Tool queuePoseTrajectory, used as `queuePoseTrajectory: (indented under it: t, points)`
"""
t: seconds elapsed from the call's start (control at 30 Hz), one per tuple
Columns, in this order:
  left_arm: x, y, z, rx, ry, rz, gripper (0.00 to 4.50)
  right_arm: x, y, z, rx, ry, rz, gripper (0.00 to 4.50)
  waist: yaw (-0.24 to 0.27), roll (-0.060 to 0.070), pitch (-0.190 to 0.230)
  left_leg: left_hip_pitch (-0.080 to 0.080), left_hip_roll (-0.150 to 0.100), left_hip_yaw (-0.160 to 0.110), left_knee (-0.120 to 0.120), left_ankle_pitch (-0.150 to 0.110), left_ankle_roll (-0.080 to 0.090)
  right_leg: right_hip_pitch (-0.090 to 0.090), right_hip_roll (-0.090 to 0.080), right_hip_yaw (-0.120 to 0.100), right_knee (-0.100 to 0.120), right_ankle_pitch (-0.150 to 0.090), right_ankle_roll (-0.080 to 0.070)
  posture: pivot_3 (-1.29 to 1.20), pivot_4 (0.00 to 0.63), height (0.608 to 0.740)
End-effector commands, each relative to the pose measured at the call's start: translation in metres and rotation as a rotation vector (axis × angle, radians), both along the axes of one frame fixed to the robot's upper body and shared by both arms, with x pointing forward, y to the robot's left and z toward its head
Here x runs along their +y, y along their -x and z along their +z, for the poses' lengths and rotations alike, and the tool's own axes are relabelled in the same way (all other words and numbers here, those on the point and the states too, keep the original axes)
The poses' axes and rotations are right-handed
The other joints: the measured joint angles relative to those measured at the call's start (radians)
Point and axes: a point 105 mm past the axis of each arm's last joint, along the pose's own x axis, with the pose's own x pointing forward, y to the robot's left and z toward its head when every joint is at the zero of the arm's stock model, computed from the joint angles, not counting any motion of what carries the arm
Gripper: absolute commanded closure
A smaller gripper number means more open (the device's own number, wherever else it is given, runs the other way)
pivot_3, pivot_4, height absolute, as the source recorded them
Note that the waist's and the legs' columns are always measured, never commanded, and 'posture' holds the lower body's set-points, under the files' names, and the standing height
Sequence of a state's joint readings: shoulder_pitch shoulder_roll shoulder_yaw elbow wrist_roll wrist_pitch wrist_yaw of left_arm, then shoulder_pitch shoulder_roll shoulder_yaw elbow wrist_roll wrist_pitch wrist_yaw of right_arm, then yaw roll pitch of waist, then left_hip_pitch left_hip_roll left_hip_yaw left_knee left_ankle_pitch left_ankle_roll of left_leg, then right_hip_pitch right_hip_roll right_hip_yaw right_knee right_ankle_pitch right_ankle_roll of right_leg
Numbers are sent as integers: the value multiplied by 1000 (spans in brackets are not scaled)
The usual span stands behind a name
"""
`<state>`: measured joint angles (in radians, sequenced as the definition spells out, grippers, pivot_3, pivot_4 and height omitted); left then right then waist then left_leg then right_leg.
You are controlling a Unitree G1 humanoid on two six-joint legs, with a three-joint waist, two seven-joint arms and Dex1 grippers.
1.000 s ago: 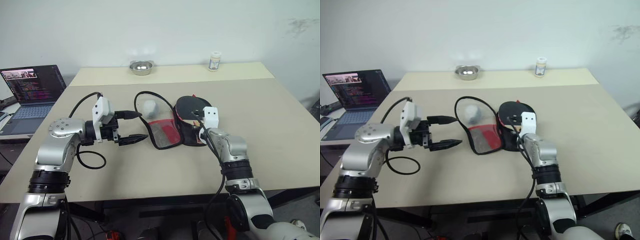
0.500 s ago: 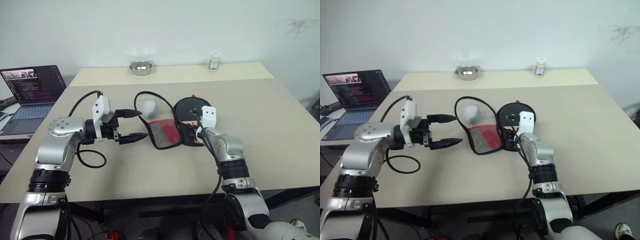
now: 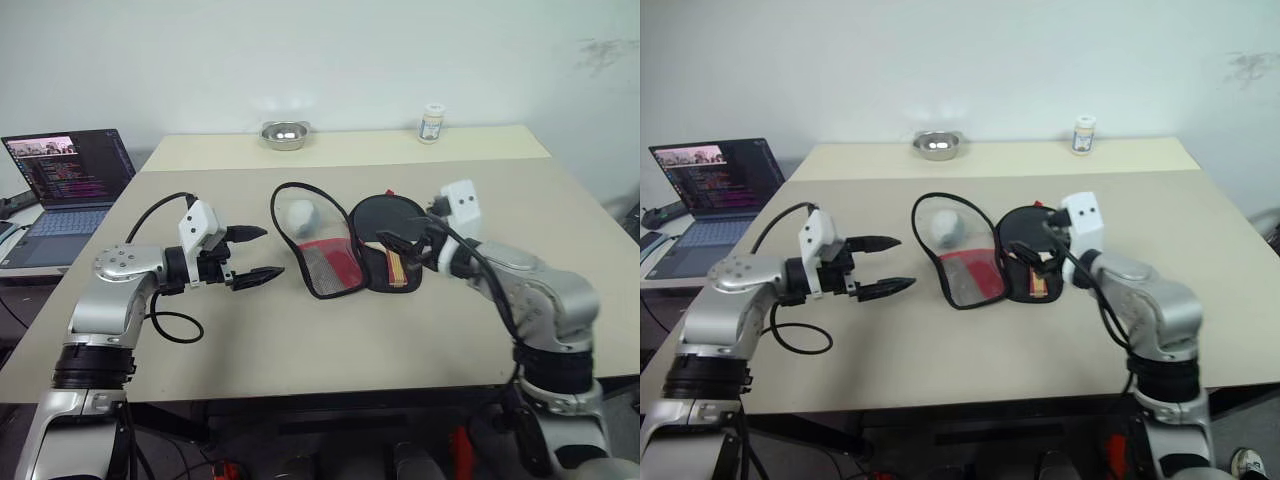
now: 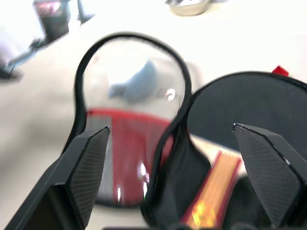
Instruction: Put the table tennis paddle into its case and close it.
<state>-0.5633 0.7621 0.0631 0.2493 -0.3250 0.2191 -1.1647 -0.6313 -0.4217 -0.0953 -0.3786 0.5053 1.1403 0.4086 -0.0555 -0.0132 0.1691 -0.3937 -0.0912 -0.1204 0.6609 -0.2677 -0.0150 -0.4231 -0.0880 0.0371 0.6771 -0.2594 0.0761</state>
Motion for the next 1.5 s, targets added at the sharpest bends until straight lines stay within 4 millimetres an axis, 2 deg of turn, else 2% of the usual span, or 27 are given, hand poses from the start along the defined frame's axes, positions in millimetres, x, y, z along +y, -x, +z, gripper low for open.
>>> queuePoseTrajectory:
  t: [0.03, 0.1, 0.2, 0.4, 0.43, 0.6, 0.83, 0.9, 0.97, 1.03, 1.1, 1.27, 1.37, 1.5]
  points:
    - [21, -12, -4, -16, -59, 85, 366, -1, 27, 30, -121, 15, 164, 0, 1, 0, 0, 0, 0, 0, 0, 0, 0, 0, 0, 0, 0, 0, 0, 0, 150, 740]
    - [25, -23, -15, -8, -100, 128, 965, -5, 43, 31, -156, 54, 252, 0, 1, -1, 0, 0, 0, 0, 0, 0, 0, 1, 0, -1, -1, 0, 0, 0, 150, 740]
    - [21, -39, -21, -19, -129, 165, 2042, -7, 63, 26, -125, 71, 368, 0, 14, -5, 3, 0, 0, -1, 1, 0, 0, 3, 0, -3, -2, 0, 0, 0, 150, 740]
    - [1, -64, -33, -6, -139, 192, 4281, -20, 69, 28, -124, 95, 378, 0, 25, -11, 6, -1, -1, -2, 2, 0, 1, 3, -1, -4, -3, 0, 1, 0, 150, 740]
    - [-4, -67, -34, -6, -135, 189, 4476, -22, 69, 29, -122, 92, 374, 0, 25, -12, 7, -2, -1, -2, 2, 0, 1, 2, -1, -4, -3, 0, 1, 0, 150, 740]
    - [-41, -80, -25, -8, -58, 131, 4476, -42, 63, 21, -81, 175, 293, 0, 29, -16, 9, -5, -1, -3, 2, 0, 1, 1, -2, -6, -4, 0, 1, 0, 150, 740]
    - [-114, -83, 31, -102, 45, -74, 4476, -92, 56, 25, -45, 215, 101, 0, 36, -18, 10, -7, -1, -4, 3, 0, 1, 1, -3, -8, -5, 0, 1, 0, 150, 740]
    - [-130, -83, 40, -122, 66, -109, 4476, -104, 52, 22, -29, 240, 39, 0, 33, -18, 10, -7, -1, -3, 3, -1, 1, 1, -2, -8, -5, 0, 1, 0, 150, 740]
    - [-162, -81, 47, -139, 90, -162, 4476, -119, 45, 20, -18, 244, -48, 0, 33, -18, 10, -6, -1, -3, 3, -1, 1, 2, -2, -7, -5, 0, 1, 0, 150, 740]
    - [-182, -78, 47, -137, 109, -194, 4476, -125, 41, 20, -13, 238, -93, 0, 34, -18, 10, -6, -1, -3, 3, -1, 1, 2, -3, -7, -5, 0, 1, 0, 150, 740]
    - [-186, -77, 43, -137, 109, -195, 4476, -125, 38, 20, -12, 227, -109, 0, 28, -18, 10, -6, -1, -2, 3, 0, 1, 2, -3, -7, -5, 0, 1, 0, 150, 740]
    - [-183, -82, 39, -124, 130, -151, 4476, -121, 30, 17, -6, 210, -131, 0, 19, -18, 10, -4, 0, 1, 2, 0, 1, 1, -1, -2, -3, 0, 1, 0, 150, 740]
    - [-176, -81, 40, -137, 147, -155, 4476, -110, 22, 15, -8, 179, -114, 0, 24, -18, 11, -4, -1, 1, 3, 0, 1, 1, -2, -3, -3, 0, 2, 0, 150, 740]
    - [-147, -75, 41, -84, 244, -172, 4476, -107, -14, 6, -12, 63, -248, 0, 17, -18, 10, -3, 0, 2, 3, 0, 1, 0, -1, 0, -2, 1, 2, 0, 150, 740]
